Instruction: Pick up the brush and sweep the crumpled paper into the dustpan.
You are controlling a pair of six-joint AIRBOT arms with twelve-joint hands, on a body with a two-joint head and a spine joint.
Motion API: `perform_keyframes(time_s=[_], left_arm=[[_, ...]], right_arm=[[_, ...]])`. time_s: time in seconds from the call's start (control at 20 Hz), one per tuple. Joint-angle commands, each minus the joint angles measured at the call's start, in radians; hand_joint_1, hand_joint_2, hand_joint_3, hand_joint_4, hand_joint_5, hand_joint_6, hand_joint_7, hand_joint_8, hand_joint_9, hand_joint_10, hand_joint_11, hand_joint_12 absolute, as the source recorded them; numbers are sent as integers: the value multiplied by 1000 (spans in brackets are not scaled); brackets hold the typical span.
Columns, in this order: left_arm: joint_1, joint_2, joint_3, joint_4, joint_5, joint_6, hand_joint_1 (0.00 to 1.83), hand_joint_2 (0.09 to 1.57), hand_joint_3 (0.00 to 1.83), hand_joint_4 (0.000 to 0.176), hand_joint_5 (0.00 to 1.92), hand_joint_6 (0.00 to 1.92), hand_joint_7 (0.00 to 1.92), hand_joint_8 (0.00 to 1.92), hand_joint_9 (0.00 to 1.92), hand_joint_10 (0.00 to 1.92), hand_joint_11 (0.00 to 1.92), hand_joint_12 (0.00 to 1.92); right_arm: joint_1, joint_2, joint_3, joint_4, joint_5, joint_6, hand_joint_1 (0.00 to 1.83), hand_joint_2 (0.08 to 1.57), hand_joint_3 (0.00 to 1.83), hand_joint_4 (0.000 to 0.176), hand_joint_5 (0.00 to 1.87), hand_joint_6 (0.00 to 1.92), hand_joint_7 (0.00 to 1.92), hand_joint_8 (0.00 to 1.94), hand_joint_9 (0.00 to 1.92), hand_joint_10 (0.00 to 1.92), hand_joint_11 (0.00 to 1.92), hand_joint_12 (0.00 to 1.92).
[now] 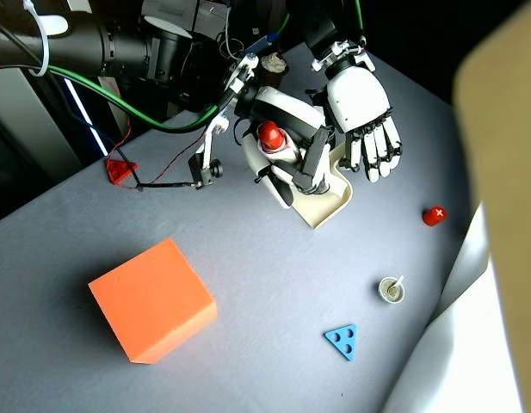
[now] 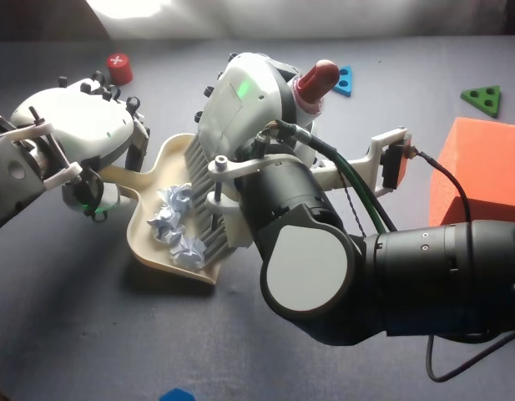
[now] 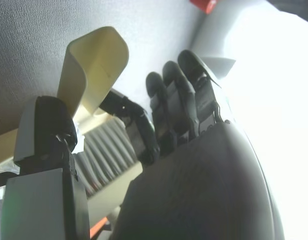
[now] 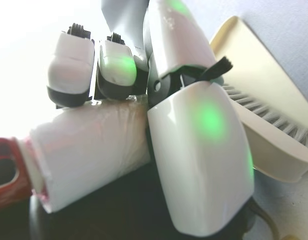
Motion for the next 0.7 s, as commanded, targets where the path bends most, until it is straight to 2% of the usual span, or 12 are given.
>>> perform_keyframes(time_s=[0.0, 0.3, 0.35, 0.4, 0.45, 0.55, 0.65], left_arm=[[-12, 1, 8, 33, -85, 4, 1056, 1155, 3, 3, 900, 1108, 375, 0, 285, 2, 0, 670], [-15, 4, 3, 30, -83, 4, 1066, 1152, 0, 0, 908, 1095, 358, 2, 264, 2, 0, 657], [-15, 4, 1, 30, -84, 4, 1032, 1171, 3, 30, 870, 1153, 368, 3, 274, 4, 0, 678], [-15, 5, -1, 30, -84, 4, 1053, 1168, 0, 0, 879, 1140, 378, 3, 287, 5, 0, 687], [-15, 5, -1, 29, -84, 4, 1097, 1141, 0, 0, 931, 1056, 392, 4, 306, 6, 2, 710], [-15, 4, 0, 29, -86, 4, 1073, 1151, 1, 0, 909, 1091, 377, 2, 292, 3, 0, 682], [-16, 4, 0, 28, -87, 4, 1058, 1160, 1, 0, 892, 1118, 359, 0, 275, 3, 0, 640]], right_arm=[[6, 11, -7, -122, -62, -18, 1532, 1216, 0, 0, 963, 1921, 1105, 1941, 1363, 1921, 1442, 1921], [6, 63, -60, -164, -71, -8, 1521, 1218, 0, 13, 993, 1921, 1109, 1941, 1376, 1921, 1462, 1921], [6, 76, -68, -165, -72, -8, 1535, 1218, 0, 16, 1003, 1921, 1126, 1941, 1383, 1921, 1471, 1921], [6, 98, -83, -165, -72, -8, 1533, 1223, 1, 17, 998, 1921, 1122, 1941, 1380, 1921, 1464, 1921], [7, 117, -93, -165, -72, -8, 1534, 1223, 1, 18, 997, 1921, 1121, 1941, 1379, 1921, 1463, 1921], [7, 158, -112, -159, -71, 2, 1530, 1234, 3, 15, 984, 1921, 1075, 1941, 1364, 1921, 1442, 1921], [8, 199, -136, -147, -67, 18, 1532, 1227, 0, 16, 993, 1921, 1107, 1941, 1371, 1921, 1448, 1921]])
